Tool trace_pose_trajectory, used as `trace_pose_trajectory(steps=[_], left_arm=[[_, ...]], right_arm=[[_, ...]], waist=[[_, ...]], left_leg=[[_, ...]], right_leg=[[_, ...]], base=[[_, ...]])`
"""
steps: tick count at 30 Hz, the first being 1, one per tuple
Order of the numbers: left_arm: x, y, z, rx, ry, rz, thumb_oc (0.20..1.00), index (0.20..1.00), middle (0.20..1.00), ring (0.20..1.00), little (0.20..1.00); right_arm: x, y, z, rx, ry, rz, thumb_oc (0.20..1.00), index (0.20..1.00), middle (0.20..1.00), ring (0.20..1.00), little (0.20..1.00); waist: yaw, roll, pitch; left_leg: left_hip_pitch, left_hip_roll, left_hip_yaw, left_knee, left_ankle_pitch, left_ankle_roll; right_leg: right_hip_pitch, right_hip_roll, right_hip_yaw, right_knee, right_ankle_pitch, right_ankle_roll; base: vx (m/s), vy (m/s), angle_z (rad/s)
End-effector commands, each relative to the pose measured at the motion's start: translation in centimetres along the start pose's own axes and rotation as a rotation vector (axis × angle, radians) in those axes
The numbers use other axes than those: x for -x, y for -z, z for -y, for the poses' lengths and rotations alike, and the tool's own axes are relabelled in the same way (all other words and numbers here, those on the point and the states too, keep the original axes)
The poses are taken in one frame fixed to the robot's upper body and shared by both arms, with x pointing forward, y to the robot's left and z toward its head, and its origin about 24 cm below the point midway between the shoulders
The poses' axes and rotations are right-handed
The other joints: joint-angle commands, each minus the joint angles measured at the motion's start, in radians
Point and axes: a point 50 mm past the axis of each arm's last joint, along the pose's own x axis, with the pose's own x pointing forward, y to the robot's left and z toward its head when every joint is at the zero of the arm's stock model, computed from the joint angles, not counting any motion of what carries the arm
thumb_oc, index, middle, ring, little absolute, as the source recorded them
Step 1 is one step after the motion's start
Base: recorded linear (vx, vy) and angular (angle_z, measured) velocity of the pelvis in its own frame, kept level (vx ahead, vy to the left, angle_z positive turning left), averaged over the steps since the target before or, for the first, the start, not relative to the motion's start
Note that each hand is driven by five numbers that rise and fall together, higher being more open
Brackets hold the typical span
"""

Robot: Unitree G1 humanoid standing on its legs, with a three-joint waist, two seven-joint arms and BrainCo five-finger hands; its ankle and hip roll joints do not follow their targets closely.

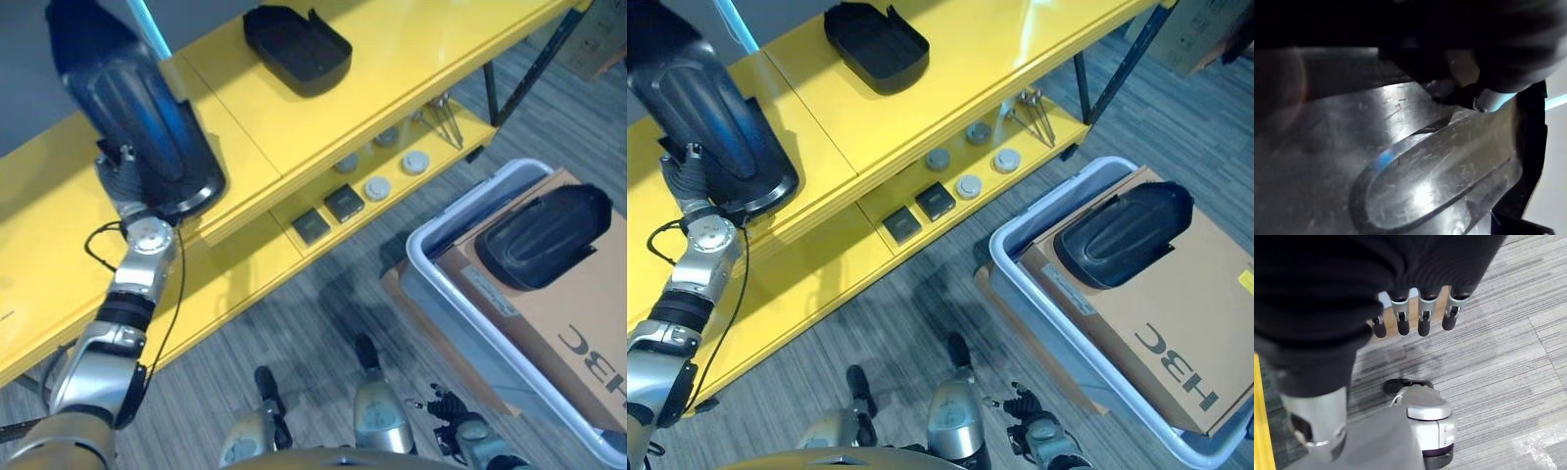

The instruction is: Move parts from the plastic box to the shelf.

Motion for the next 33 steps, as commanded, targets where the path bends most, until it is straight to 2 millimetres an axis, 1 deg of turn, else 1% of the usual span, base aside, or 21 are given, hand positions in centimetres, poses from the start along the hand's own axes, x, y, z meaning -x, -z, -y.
trace_pose_trajectory(steps=[1, 4, 6, 7, 9, 12, 18, 19, 20, 21, 22, 29, 31, 33], left_arm=[[-3.4, -3.7, -1.3, 0.001, -0.069, 0.073, 0.2, 0.2, 0.2, 0.2, 0.2], [-3.9, -2.5, -2.3, -0.051, -0.079, -0.006, 0.2, 0.2, 0.2, 0.2, 0.2], [-4.0, -1.2, -3.1, -0.091, -0.083, -0.07, 0.2, 0.2, 0.2, 0.2, 0.2], [-4.0, -0.9, -3.2, -0.103, -0.076, -0.089, 0.2, 0.2, 0.2, 0.2, 0.2], [-3.9, 0.1, -3.4, -0.186, -0.051, -0.134, 0.2, 0.2, 0.2, 0.2, 0.2], [-3.6, 2.0, -3.7, -0.288, 0.003, -0.247, 0.2, 0.2, 0.2, 0.2, 0.2], [-3.2, 3.9, -4.5, -0.329, -0.033, -0.369, 0.2, 0.2, 0.2, 0.2, 0.2], [-3.2, 4.1, -4.6, -0.345, -0.04, -0.385, 0.256, 0.256, 0.256, 0.256, 0.256], [-3.2, 4.3, -4.7, -0.354, -0.042, -0.392, 0.454, 0.454, 0.454, 0.454, 0.454], [-3.2, 4.4, -4.8, -0.354, -0.041, -0.395, 0.586, 0.586, 0.586, 0.586, 0.586], [-3.3, 4.5, -4.9, -0.364, -0.044, -0.401, 1.0, 1.0, 1.0, 1.0, 1.0], [-4.3, 3.2, -5.0, -0.431, -0.025, -0.358, 1.0, 1.0, 1.0, 1.0, 1.0], [-4.7, 2.6, -4.8, -0.467, 0.007, -0.334, 1.0, 1.0, 1.0, 1.0, 1.0], [-5.3, 1.4, -4.6, -0.499, 0.038, -0.29, 1.0, 1.0, 1.0, 1.0, 1.0]], right_arm=[[-0.2, -1.0, -0.3, 0.05, -0.04, 0.041, 1.0, 1.0, 1.0, 1.0, 1.0], [-0.2, -1.2, -0.3, 0.062, -0.041, 0.045, 1.0, 1.0, 1.0, 1.0, 1.0], [-0.2, -1.3, -0.3, 0.063, -0.038, 0.045, 1.0, 1.0, 1.0, 1.0, 1.0], [-0.2, -1.3, -0.3, 0.061, -0.035, 0.045, 1.0, 1.0, 1.0, 1.0, 1.0], [-0.3, -1.5, -0.2, 0.053, -0.029, 0.046, 1.0, 1.0, 1.0, 1.0, 1.0], [-0.4, -2.0, -0.4, 0.06, -0.028, 0.056, 1.0, 1.0, 1.0, 1.0, 1.0], [-0.4, -1.9, -0.8, 0.051, -0.04, 0.043, 1.0, 1.0, 1.0, 1.0, 1.0], [-0.4, -1.9, -1.0, 0.049, -0.042, 0.042, 1.0, 1.0, 1.0, 1.0, 1.0], [-0.4, -2.0, -1.1, 0.045, -0.04, 0.042, 1.0, 1.0, 1.0, 1.0, 1.0], [-0.4, -2.0, -1.1, 0.04, -0.038, 0.041, 1.0, 1.0, 1.0, 1.0, 1.0], [-0.4, -2.0, -1.1, 0.029, -0.038, 0.036, 1.0, 1.0, 1.0, 1.0, 1.0], [-0.4, -1.8, -1.2, 0.021, -0.045, 0.026, 1.0, 1.0, 1.0, 1.0, 1.0], [-0.4, -1.7, -1.2, 0.021, -0.052, 0.024, 1.0, 1.0, 1.0, 1.0, 1.0], [-0.3, -1.5, -1.4, 0.023, -0.062, 0.025, 1.0, 1.0, 1.0, 1.0, 1.0]], waist=[[0.003, -0.043, -0.016], [0.004, -0.04, -0.013], [0.005, -0.039, -0.009], [0.005, -0.039, -0.008], [0.006, -0.038, -0.005], [0.007, -0.043, -0.002], [0.005, -0.052, -0.003], [0.005, -0.054, -0.002], [0.005, -0.056, -0.002], [0.004, -0.057, -0.001], [0.002, -0.059, 0.001], [-0.004, -0.063, 0.007], [-0.003, -0.063, 0.006], [-0.002, -0.062, 0.003]], left_leg=[[-0.025, -0.019, -0.074, 0.001, -0.031, 0.003], [-0.023, -0.019, -0.077, 0.003, -0.029, 0.002], [-0.024, -0.017, -0.077, 0.006, -0.027, 0.002], [-0.025, -0.017, -0.077, 0.006, -0.027, 0.002], [-0.026, -0.016, -0.079, 0.007, -0.026, 0.002], [-0.026, -0.015, -0.079, 0.009, -0.026, 0.003], [-0.024, -0.01, -0.074, 0.017, -0.025, 0.006], [-0.025, -0.008, -0.073, 0.018, -0.026, 0.007], [-0.025, -0.008, -0.072, 0.018, -0.026, 0.007], [-0.025, -0.007, -0.071, 0.018, -0.026, 0.007], [-0.025, -0.005, -0.069, 0.017, -0.025, 0.007], [-0.021, -0.001, -0.067, 0.016, -0.025, 0.008], [-0.019, -0.001, -0.071, 0.017, -0.026, 0.009], [-0.014, -0.003, -0.076, 0.019, -0.028, 0.011]], right_leg=[[0.033, 0.024, -0.055, 0.012, -0.077, -0.048], [0.038, 0.025, -0.055, 0.013, -0.08, -0.049], [0.039, 0.026, -0.054, 0.015, -0.082, -0.051], [0.039, 0.026, -0.054, 0.015, -0.082, -0.051], [0.04, 0.029, -0.053, 0.015, -0.083, -0.053], [0.041, 0.032, -0.051, 0.016, -0.083, -0.052], [0.05, 0.035, -0.05, 0.016, -0.084, -0.054], [0.052, 0.036, -0.05, 0.016, -0.085, -0.054], [0.052, 0.036, -0.05, 0.016, -0.085, -0.054], [0.051, 0.037, -0.049, 0.015, -0.085, -0.054], [0.05, 0.038, -0.048, 0.015, -0.083, -0.055], [0.048, 0.042, -0.042, 0.013, -0.081, -0.056], [0.05, 0.043, -0.04, 0.013, -0.08, -0.056], [0.054, 0.046, -0.039, 0.013, -0.08, -0.056]], base=[[0.05, 0.015, -0.08], [0.05, 0.003, -0.02], [0.0, 0.0, 0.0], [0.0, 0.0, 0.0], [0.0, 0.0, 0.0], [0.0, 0.0, 0.0], [0.01, -0.019, 0.0], [0.0, -0.043, -0.01], [-0.01, -0.035, -0.02], [0.0, 0.0, 0.0], [0.0, 0.0, 0.0], [0.0, 0.0, 0.0], [0.0, 0.0, 0.0], [0.0, 0.0, 0.0]])
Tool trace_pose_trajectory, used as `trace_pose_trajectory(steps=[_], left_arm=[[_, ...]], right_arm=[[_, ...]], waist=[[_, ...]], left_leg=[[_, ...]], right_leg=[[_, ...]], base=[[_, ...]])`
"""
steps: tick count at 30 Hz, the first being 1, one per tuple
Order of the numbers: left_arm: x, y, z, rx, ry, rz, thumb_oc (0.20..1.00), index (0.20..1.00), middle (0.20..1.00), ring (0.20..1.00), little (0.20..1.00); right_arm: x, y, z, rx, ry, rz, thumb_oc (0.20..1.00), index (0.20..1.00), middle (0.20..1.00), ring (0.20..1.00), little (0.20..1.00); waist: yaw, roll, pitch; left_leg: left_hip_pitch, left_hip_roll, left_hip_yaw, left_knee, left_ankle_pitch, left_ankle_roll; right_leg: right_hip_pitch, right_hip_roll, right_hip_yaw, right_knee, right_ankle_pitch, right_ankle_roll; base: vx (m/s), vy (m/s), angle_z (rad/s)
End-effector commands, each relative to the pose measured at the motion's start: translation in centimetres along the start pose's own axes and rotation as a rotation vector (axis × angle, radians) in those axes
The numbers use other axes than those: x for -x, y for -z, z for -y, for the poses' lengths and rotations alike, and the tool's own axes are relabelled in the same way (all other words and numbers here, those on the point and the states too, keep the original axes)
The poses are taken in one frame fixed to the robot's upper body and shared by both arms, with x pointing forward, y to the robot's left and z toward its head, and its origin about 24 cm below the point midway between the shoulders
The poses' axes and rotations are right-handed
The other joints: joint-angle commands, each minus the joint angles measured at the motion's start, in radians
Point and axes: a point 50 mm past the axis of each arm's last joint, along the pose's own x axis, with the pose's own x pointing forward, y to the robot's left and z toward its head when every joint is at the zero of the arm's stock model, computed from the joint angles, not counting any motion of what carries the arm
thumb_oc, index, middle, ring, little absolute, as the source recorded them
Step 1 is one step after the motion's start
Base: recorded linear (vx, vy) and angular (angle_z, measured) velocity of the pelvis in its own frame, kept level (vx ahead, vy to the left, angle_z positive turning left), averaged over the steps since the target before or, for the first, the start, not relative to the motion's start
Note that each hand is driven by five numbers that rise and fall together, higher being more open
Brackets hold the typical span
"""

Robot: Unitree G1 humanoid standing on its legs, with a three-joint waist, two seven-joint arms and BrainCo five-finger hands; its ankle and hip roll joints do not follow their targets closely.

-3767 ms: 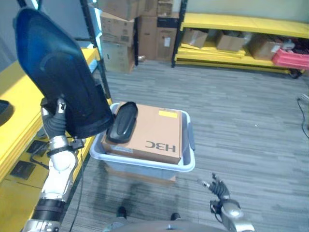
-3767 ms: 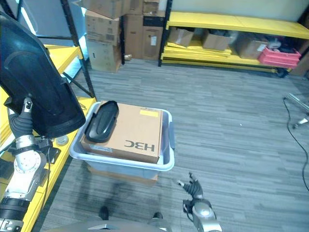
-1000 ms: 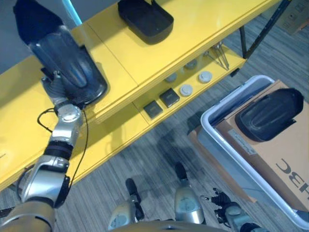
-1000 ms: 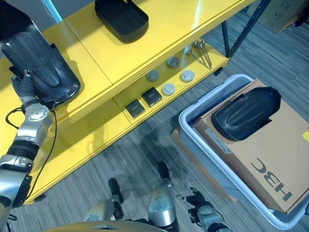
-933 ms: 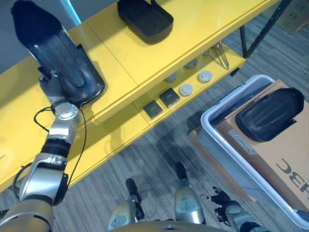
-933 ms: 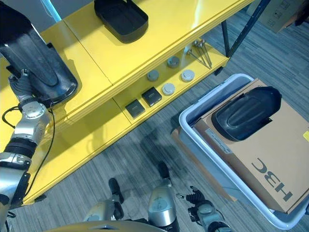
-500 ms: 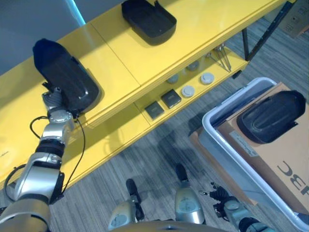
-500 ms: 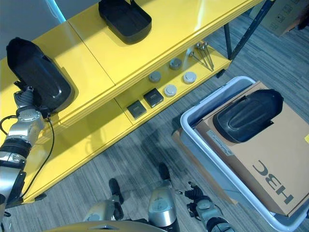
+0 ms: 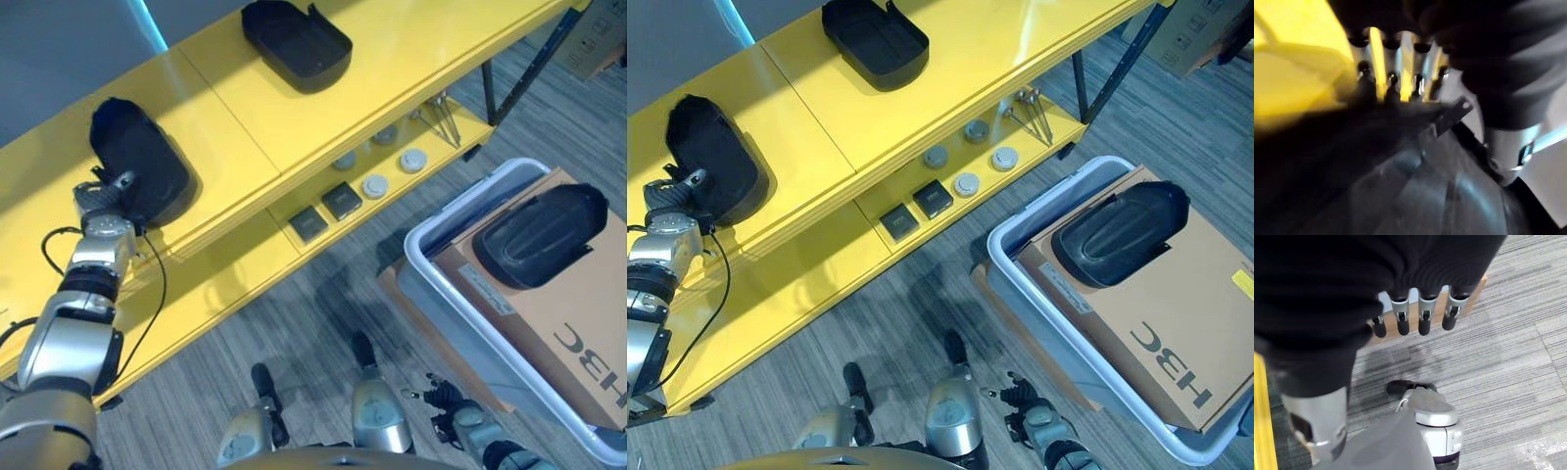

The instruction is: Move parts from the plastic box to the shelf.

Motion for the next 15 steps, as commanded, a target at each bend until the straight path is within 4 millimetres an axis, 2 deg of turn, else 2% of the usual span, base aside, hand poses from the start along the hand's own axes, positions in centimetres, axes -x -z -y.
trace_pose_trajectory(steps=[1, 9, 13, 15], left_arm=[[-0.8, -2.1, -1.3, -0.115, -0.019, 0.065, 1.0, 1.0, 1.0, 1.0, 1.0], [-0.9, -3.0, -1.5, -0.14, -0.022, 0.105, 1.0, 1.0, 1.0, 1.0, 1.0], [-0.7, -4.5, -1.9, -0.034, -0.077, 0.182, 1.0, 1.0, 1.0, 1.0, 1.0], [-0.4, -6.3, -2.7, -0.008, -0.141, 0.306, 1.0, 1.0, 1.0, 1.0, 1.0]], right_arm=[[0.1, 0.0, -1.4, -0.01, -0.039, 0.005, 1.0, 1.0, 1.0, 1.0, 1.0], [0.1, 0.5, -1.6, -0.057, -0.038, -0.021, 1.0, 1.0, 1.0, 1.0, 1.0], [0.4, 1.8, -1.7, -0.046, -0.047, -0.055, 1.0, 1.0, 1.0, 1.0, 1.0], [0.7, 2.9, -2.0, -0.082, -0.053, -0.094, 1.0, 1.0, 1.0, 1.0, 1.0]], waist=[[-0.002, -0.035, -0.018], [0.004, -0.034, -0.041], [0.008, -0.031, -0.068], [0.012, -0.03, -0.09]], left_leg=[[-0.044, -0.007, -0.077, 0.018, -0.031, 0.019], [-0.021, -0.006, -0.08, 0.016, -0.038, 0.022], [-0.001, -0.004, -0.074, 0.015, -0.04, 0.019], [0.013, -0.001, -0.069, 0.017, -0.04, 0.017]], right_leg=[[0.023, 0.041, -0.042, 0.012, -0.082, -0.056], [0.044, 0.041, -0.048, 0.008, -0.083, -0.052], [0.068, 0.042, -0.051, 0.004, -0.086, -0.05], [0.089, 0.041, -0.058, 0.003, -0.088, -0.05]], base=[[0.0, 0.0, 0.0], [0.02, -0.008, 0.0], [0.03, 0.008, 0.0], [0.05, 0.025, 0.01]])
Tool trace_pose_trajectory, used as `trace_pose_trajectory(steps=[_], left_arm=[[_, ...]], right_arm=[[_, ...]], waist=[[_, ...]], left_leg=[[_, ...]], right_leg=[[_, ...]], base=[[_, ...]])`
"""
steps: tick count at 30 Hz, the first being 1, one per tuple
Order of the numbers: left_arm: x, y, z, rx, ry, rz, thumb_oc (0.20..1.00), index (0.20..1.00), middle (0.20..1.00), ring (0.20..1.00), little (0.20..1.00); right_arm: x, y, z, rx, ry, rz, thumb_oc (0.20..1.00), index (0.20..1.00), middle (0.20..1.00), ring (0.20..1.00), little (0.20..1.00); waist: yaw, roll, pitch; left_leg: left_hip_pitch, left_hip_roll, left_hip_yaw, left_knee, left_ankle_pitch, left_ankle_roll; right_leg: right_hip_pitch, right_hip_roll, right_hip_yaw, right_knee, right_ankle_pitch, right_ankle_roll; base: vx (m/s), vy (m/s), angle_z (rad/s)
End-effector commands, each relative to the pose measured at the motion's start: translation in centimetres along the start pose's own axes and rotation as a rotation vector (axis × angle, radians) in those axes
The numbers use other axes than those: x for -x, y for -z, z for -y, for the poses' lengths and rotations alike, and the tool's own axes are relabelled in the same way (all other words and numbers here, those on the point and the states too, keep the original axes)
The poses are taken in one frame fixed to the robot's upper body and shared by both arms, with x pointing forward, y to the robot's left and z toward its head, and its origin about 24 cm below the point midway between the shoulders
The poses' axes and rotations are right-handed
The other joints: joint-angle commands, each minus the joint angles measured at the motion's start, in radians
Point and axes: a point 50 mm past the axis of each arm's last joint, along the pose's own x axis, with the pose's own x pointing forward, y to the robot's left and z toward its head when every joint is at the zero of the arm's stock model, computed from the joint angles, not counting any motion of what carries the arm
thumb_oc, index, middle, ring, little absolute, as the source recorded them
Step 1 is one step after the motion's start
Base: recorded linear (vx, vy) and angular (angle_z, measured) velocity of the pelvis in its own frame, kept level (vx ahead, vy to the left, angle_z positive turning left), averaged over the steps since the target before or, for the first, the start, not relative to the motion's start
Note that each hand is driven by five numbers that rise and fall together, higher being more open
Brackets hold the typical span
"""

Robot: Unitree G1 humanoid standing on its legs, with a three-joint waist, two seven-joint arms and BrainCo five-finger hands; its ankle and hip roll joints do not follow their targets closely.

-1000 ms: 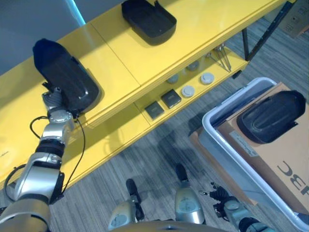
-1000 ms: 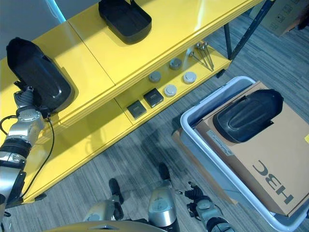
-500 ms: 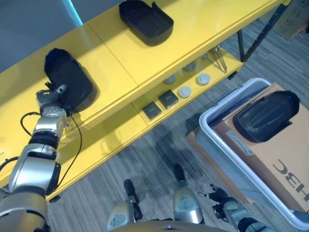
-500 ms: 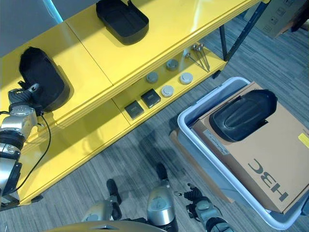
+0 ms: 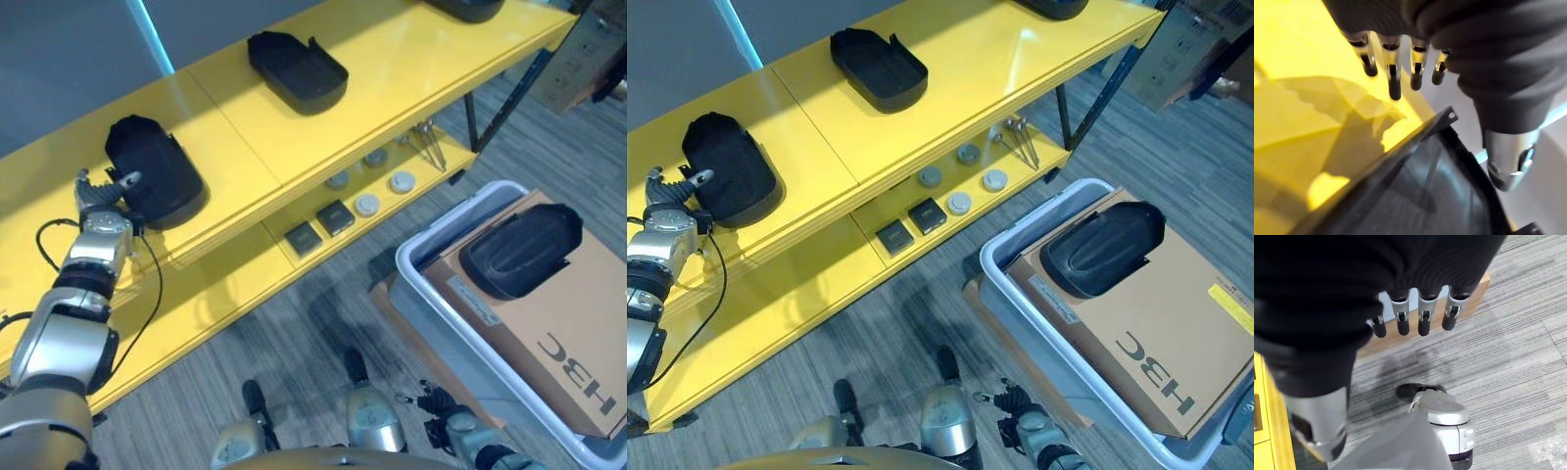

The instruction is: Move parts from the plastic box to the shelf.

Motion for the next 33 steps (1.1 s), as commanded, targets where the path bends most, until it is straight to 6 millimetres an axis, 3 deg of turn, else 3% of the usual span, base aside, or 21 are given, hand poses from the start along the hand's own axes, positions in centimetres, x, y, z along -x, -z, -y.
trace_pose_trajectory(steps=[1, 5, 9, 12, 14, 15, 16, 22, 27, 33], left_arm=[[-0.5, -5.9, -3.2, 0.067, -0.17, 0.271, 1.0, 1.0, 1.0, 1.0, 1.0], [0.7, -9.3, -2.4, 0.021, -0.09, 0.449, 1.0, 1.0, 1.0, 1.0, 1.0], [2.4, -12.3, -1.8, 0.051, 0.04, 0.621, 1.0, 1.0, 1.0, 1.0, 1.0], [3.6, -12.7, -1.2, 0.035, 0.163, 0.691, 1.0, 1.0, 1.0, 1.0, 1.0], [5.4, -12.4, -0.3, 0.063, 0.276, 0.733, 1.0, 1.0, 1.0, 1.0, 1.0], [5.9, -11.9, -0.1, 0.077, 0.307, 0.735, 0.887, 0.887, 0.887, 0.887, 0.887], [7.4, -10.7, 0.5, 0.154, 0.383, 0.738, 0.2, 0.2, 0.2, 0.2, 0.2], [11.3, -5.8, 3.2, 0.32, 0.601, 0.661, 0.2, 0.2, 0.2, 0.2, 0.2], [13.4, -3.9, 4.1, 0.414, 0.705, 0.635, 0.2, 0.2, 0.2, 0.2, 0.2], [15.0, -2.3, 5.7, 0.461, 0.802, 0.585, 0.2, 0.2, 0.2, 0.2, 0.2]], right_arm=[[0.5, 2.3, -0.4, -0.049, -0.013, -0.066, 1.0, 1.0, 1.0, 1.0, 1.0], [0.7, 3.5, -0.5, -0.085, -0.038, -0.121, 1.0, 1.0, 1.0, 1.0, 1.0], [0.5, 2.5, -0.3, -0.146, -0.074, -0.083, 1.0, 1.0, 1.0, 1.0, 1.0], [0.3, 2.2, 0.2, -0.103, -0.037, -0.094, 1.0, 1.0, 1.0, 1.0, 1.0], [0.3, 2.7, 0.5, -0.069, 0.003, -0.149, 1.0, 1.0, 1.0, 1.0, 1.0], [0.3, 2.9, 0.5, -0.068, 0.006, -0.162, 1.0, 1.0, 1.0, 1.0, 1.0], [0.5, 3.5, 0.2, -0.075, 0.004, -0.19, 1.0, 1.0, 1.0, 1.0, 1.0], [1.0, 5.4, -0.9, -0.131, 0.044, -0.281, 1.0, 1.0, 1.0, 1.0, 1.0], [1.1, 5.2, -1.8, -0.168, 0.039, -0.258, 1.0, 1.0, 1.0, 1.0, 1.0], [1.1, 4.9, -2.8, -0.169, 0.02, -0.228, 1.0, 1.0, 1.0, 1.0, 1.0]], waist=[[0.005, 0.018, -0.06], [0.028, 0.019, -0.125], [0.051, 0.017, -0.161], [0.066, 0.014, -0.172], [0.085, 0.009, -0.176], [0.09, 0.008, -0.178], [0.108, 0.001, -0.179], [0.151, -0.02, -0.174], [0.169, -0.026, -0.172], [0.162, -0.026, -0.165]], left_leg=[[-0.046, -0.004, -0.066, 0.019, -0.031, 0.018], [-0.015, 0.004, -0.053, 0.015, -0.037, 0.017], [0.0, 0.011, -0.048, 0.021, -0.041, 0.015], [0.009, 0.012, -0.052, 0.024, -0.048, 0.016], [0.02, 0.012, -0.06, 0.024, -0.055, 0.017], [0.023, 0.011, -0.063, 0.023, -0.057, 0.019], [0.028, 0.006, -0.076, 0.023, -0.065, 0.024], [0.037, -0.008, -0.104, 0.013, -0.08, 0.043], [0.033, -0.015, -0.116, 0.006, -0.085, 0.048], [0.02, -0.013, -0.107, 0.001, -0.086, 0.047]], right_leg=[[0.03, 0.038, -0.061, 0.003, -0.077, -0.041], [0.064, 0.039, -0.084, 0.002, -0.082, -0.037], [0.093, 0.037, -0.1, 0.003, -0.089, -0.04], [0.106, 0.036, -0.107, 0.006, -0.098, -0.044], [0.116, 0.035, -0.116, 0.008, -0.102, -0.047], [0.121, 0.035, -0.118, 0.008, -0.104, -0.048], [0.128, 0.032, -0.127, 0.009, -0.108, -0.048], [0.139, 0.024, -0.164, 0.016, -0.115, -0.046], [0.128, 0.019, -0.177, 0.013, -0.108, -0.041], [0.107, 0.02, -0.174, 0.007, -0.099, -0.038]], base=[[0.0, 0.0, 0.0], [-0.01, -0.005, 0.09], [-0.04, 0.013, 0.07], [-0.04, 0.045, 0.11], [-0.04, 0.051, 0.04], [-0.03, 0.043, 0.09], [-0.02, 0.036, 0.14], [0.0, 0.001, 0.27], [0.03, -0.018, 0.15], [0.05, -0.037, 0.01]])
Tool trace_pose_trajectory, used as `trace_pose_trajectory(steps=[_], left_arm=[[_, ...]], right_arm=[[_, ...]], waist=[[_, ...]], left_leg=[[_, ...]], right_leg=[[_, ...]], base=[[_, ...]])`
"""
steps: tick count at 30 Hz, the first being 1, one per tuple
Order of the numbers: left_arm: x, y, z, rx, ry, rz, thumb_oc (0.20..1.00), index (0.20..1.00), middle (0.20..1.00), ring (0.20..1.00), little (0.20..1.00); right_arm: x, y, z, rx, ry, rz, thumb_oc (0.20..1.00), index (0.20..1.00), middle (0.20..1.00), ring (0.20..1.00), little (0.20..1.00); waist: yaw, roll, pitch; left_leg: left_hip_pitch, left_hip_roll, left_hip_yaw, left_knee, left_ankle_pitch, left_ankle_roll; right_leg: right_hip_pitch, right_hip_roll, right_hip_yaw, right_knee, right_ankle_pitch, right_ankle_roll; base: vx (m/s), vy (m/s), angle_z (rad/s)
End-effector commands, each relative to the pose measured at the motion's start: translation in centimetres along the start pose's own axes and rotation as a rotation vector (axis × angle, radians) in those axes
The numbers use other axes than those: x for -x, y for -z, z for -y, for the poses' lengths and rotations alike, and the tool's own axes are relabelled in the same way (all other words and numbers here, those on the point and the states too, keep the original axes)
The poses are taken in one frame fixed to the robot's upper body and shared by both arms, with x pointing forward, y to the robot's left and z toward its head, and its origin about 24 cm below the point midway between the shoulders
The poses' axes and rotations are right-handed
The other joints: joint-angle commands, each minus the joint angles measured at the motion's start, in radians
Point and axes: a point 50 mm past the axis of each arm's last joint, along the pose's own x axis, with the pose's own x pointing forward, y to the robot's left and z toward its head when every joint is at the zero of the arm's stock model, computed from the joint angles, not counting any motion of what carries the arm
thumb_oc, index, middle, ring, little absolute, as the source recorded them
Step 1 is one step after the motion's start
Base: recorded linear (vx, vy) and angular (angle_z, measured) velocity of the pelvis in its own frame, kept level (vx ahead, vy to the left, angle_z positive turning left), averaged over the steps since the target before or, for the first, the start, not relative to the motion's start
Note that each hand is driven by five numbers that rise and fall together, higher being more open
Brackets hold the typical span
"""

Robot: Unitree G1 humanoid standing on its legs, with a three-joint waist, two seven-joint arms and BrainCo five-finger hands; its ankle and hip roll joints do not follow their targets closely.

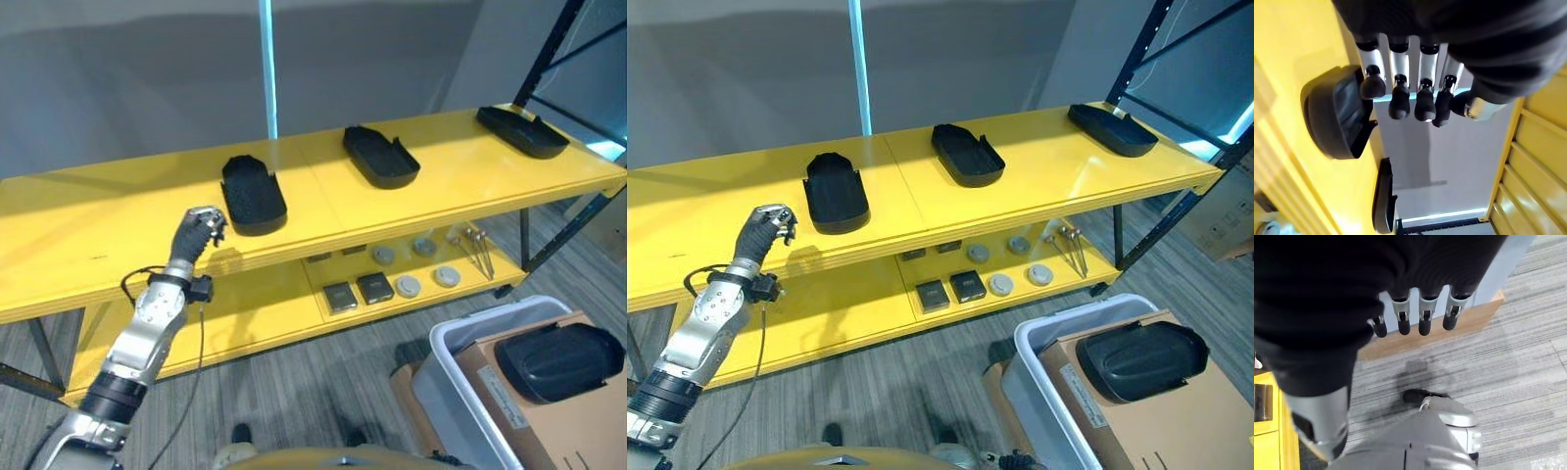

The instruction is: Move parts from the plastic box to the shelf.

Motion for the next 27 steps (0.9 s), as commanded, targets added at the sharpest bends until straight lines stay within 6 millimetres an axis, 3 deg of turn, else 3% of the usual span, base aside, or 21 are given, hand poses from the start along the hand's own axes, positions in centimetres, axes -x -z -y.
trace_pose_trajectory(steps=[1, 7, 11, 19, 27], left_arm=[[-1.7, -4.3, 0.6, 0.041, 0.032, 0.22, 0.2, 0.2, 0.2, 0.2, 0.2], [-2.4, -3.3, 2.4, 0.104, -0.001, 0.201, 0.2, 0.2, 0.2, 0.2, 0.2], [-2.9, -3.4, 2.5, 0.122, -0.078, 0.225, 0.2, 0.2, 0.2, 0.2, 0.2], [-5.6, -5.4, 1.0, 0.11, -0.256, 0.326, 0.2, 0.2, 0.2, 0.2, 0.2], [-7.2, -5.4, -0.8, 0.095, -0.386, 0.307, 0.2, 0.2, 0.2, 0.2, 0.2]], right_arm=[[-0.2, -2.2, 0.2, -0.009, 0.026, 0.056, 1.0, 1.0, 1.0, 1.0, 1.0], [-0.2, -2.7, 0.2, -0.023, 0.018, 0.064, 1.0, 1.0, 1.0, 1.0, 1.0], [-0.2, -2.6, 0.1, -0.025, 0.01, 0.062, 1.0, 1.0, 1.0, 1.0, 1.0], [-0.1, -4.5, 0.2, -0.028, -0.006, 0.136, 1.0, 1.0, 1.0, 1.0, 1.0], [0.1, -6.3, -0.4, 0.011, -0.034, 0.209, 1.0, 1.0, 1.0, 1.0, 1.0]], waist=[[-0.024, 0.001, 0.051], [-0.057, 0.009, 0.074], [-0.08, 0.006, 0.092], [-0.138, 0.011, 0.191], [-0.172, 0.014, 0.235]], left_leg=[[0.04, -0.027, 0.019, 0.002, -0.083, 0.044], [0.013, -0.016, 0.038, 0.002, -0.073, 0.036], [-0.001, -0.011, 0.046, 0.002, -0.07, 0.033], [-0.051, -0.005, 0.055, 0.002, -0.053, 0.03], [-0.062, -0.005, 0.057, 0.002, -0.047, 0.029]], right_leg=[[0.048, 0.014, -0.042, 0.007, -0.07, -0.03], [0.007, 0.019, -0.02, 0.003, -0.058, -0.03], [-0.015, 0.024, 0.0, 0.003, -0.055, -0.031], [-0.092, 0.031, 0.044, 0.014, -0.04, -0.037], [-0.119, 0.035, 0.064, 0.024, -0.037, -0.044]], base=[[0.04, -0.044, -0.06], [0.02, -0.047, -0.11], [0.02, -0.071, -0.12], [-0.09, -0.025, -0.12], [-0.01, 0.002, -0.07]])
